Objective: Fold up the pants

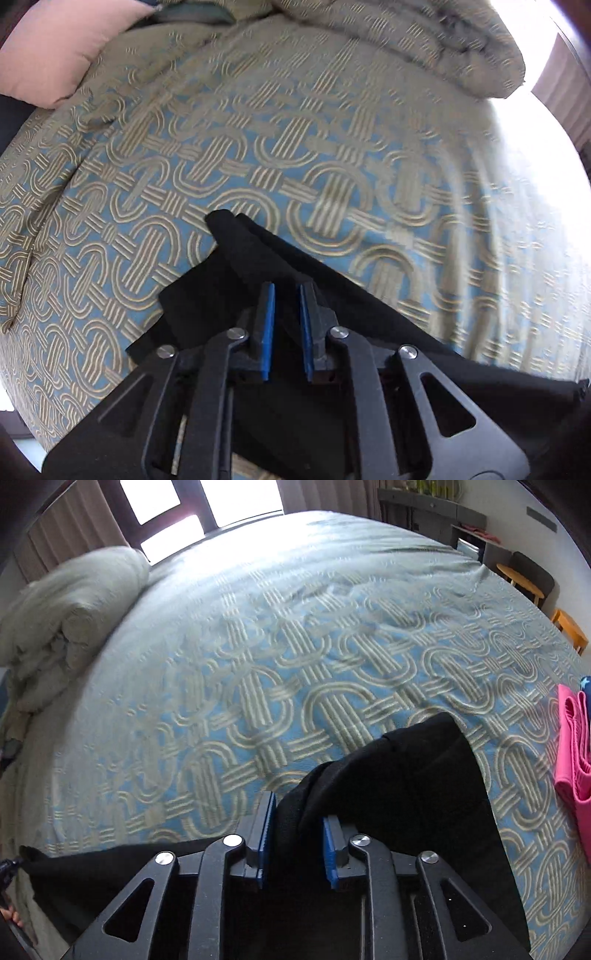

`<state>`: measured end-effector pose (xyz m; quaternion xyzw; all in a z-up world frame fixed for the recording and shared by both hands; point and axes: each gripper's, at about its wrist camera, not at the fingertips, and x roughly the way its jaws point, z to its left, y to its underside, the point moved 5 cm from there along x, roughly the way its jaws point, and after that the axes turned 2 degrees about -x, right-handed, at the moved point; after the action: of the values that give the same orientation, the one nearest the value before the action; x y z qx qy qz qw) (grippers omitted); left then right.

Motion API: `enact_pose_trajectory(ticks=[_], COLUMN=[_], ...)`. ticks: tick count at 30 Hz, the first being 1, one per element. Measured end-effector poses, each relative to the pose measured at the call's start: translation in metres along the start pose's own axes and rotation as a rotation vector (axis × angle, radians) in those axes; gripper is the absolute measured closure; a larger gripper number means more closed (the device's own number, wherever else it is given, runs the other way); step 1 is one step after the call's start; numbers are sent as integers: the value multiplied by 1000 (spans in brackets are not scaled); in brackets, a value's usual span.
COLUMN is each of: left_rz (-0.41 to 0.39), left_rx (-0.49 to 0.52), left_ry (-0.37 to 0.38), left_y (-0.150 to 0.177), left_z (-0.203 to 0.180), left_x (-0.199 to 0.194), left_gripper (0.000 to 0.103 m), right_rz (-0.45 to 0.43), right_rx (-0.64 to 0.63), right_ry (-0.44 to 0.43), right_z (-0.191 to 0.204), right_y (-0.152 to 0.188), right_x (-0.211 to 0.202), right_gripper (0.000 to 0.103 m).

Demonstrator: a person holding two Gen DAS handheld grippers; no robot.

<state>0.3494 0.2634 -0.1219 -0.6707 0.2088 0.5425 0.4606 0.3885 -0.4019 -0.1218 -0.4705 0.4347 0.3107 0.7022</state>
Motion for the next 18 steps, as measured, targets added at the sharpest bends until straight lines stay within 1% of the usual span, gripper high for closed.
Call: enact_pose_trajectory(ticks=[1, 2, 3, 4, 5, 7, 8, 9, 10, 11, 12, 13, 15, 16, 18], left_rz=[6, 4, -3, -18, -37, -86, -106, -125, -147, -165, -182, -197, -210, -208, -189], left_rx=[-7, -10, -11, -8, -6, 0, 1, -3, -14, -27, -38, -39, -9, 18, 77], left_ry=[-2, -1, -5, -20, -41, -100, -122, -135, -137, -129, -113, -92, -52, -28, 39], left_y=[-2, -4, -6, -10, -15, -25, -28, -31, -31, -30, -29, -25, -6, 4, 30], left_z=[2, 5, 6, 9, 12, 21, 25, 31, 37, 43, 48, 52, 53, 52, 41], left_x=[6, 9, 10, 8, 5, -7, -14, -23, -33, -42, -51, -60, -75, -82, -92], left_gripper=[87, 84, 82, 76, 73, 73, 71, 70, 64, 54, 50, 46, 46, 45, 45], right_rz=[8, 4, -6, -19, -37, -82, -98, -115, -135, -149, -153, -146, -114, -101, -95], right_rx=[1, 3, 1, -5, -12, -30, -32, -23, -6, 14, 33, 46, 51, 44, 26], right_ry=[-1, -17, -33, -47, -45, -26, -2, 72, 149, 207, 227, 208, 128, 109, 127], right_z=[-1, -4, -7, -10, -13, -23, -30, -38, -49, -61, -70, -78, -88, -93, -103], right_y=[0, 0, 1, -1, -2, -9, -12, -17, -19, -19, -15, -9, 12, 26, 54], right_x=[7, 9, 7, 3, -2, -14, -20, -27, -33, -39, -46, -50, -57, -61, -69], right_gripper=[75, 72, 65, 60, 50, 48, 43, 37, 34, 33, 32, 32, 32, 32, 32])
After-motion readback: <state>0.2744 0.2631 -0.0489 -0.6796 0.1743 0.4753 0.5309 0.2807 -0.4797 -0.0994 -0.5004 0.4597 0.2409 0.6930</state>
